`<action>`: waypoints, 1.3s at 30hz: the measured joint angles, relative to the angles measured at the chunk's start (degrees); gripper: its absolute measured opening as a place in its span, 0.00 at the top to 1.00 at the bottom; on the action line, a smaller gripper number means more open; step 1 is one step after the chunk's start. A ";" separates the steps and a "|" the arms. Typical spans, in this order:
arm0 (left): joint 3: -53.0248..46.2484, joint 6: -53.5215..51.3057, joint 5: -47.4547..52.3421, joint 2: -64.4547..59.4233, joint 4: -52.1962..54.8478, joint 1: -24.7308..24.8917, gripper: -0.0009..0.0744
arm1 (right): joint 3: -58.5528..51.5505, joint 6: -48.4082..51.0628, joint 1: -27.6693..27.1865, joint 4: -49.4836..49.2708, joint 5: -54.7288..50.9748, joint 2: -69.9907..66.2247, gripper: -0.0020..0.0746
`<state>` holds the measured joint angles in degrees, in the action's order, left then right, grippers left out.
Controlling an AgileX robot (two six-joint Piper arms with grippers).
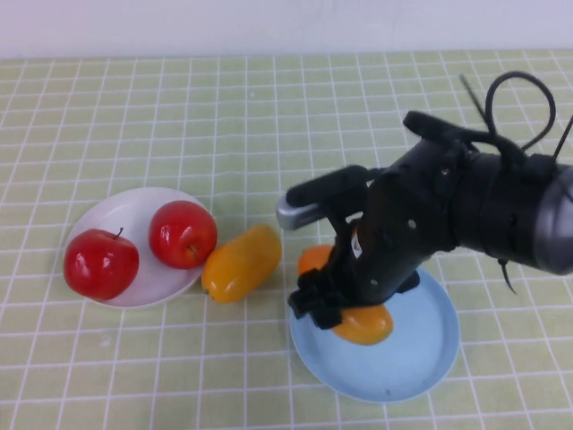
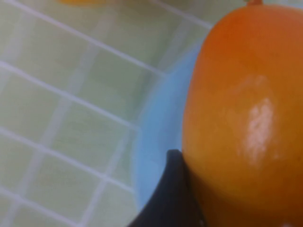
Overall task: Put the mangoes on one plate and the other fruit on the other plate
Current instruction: Put another type of fruit in the right plate
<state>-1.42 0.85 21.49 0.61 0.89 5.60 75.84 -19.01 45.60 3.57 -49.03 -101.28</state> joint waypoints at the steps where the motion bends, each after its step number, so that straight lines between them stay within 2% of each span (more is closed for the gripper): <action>1: 0.00 0.00 0.00 0.00 0.00 0.00 0.99 | -0.43 -0.11 -0.68 0.15 -0.27 -1.00 0.29; 9: 0.00 0.00 0.00 0.00 0.00 0.00 0.99 | -0.66 -0.11 -2.26 0.37 -0.65 -4.73 0.29; 13: 0.00 0.00 0.00 0.00 0.00 0.00 0.99 | -0.66 -0.11 -2.26 0.37 -1.43 -4.73 0.14; 15: 0.00 0.00 0.00 0.00 0.00 0.00 0.99 | -0.28 -0.22 -2.26 0.37 -2.83 -4.73 0.10; 24: 0.00 0.00 0.00 0.00 0.00 0.00 0.99 | 3.21 -0.33 -2.26 0.02 -5.82 0.89 0.07; 28: 0.00 0.00 0.00 0.00 0.00 0.00 0.99 | 6.15 -1.96 -2.26 -3.99 -1.14 0.92 0.07; 32: 0.00 0.00 0.00 0.00 0.00 0.00 0.99 | 10.47 -2.75 -2.26 -12.01 5.04 -2.67 0.07; 39: 0.00 0.00 0.00 0.00 0.00 0.00 0.99 | 19.25 -3.23 -2.74 -19.52 6.88 -13.60 0.07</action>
<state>-1.42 0.85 21.49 0.61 0.89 5.60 95.09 -22.24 42.86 -15.95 -42.15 -114.89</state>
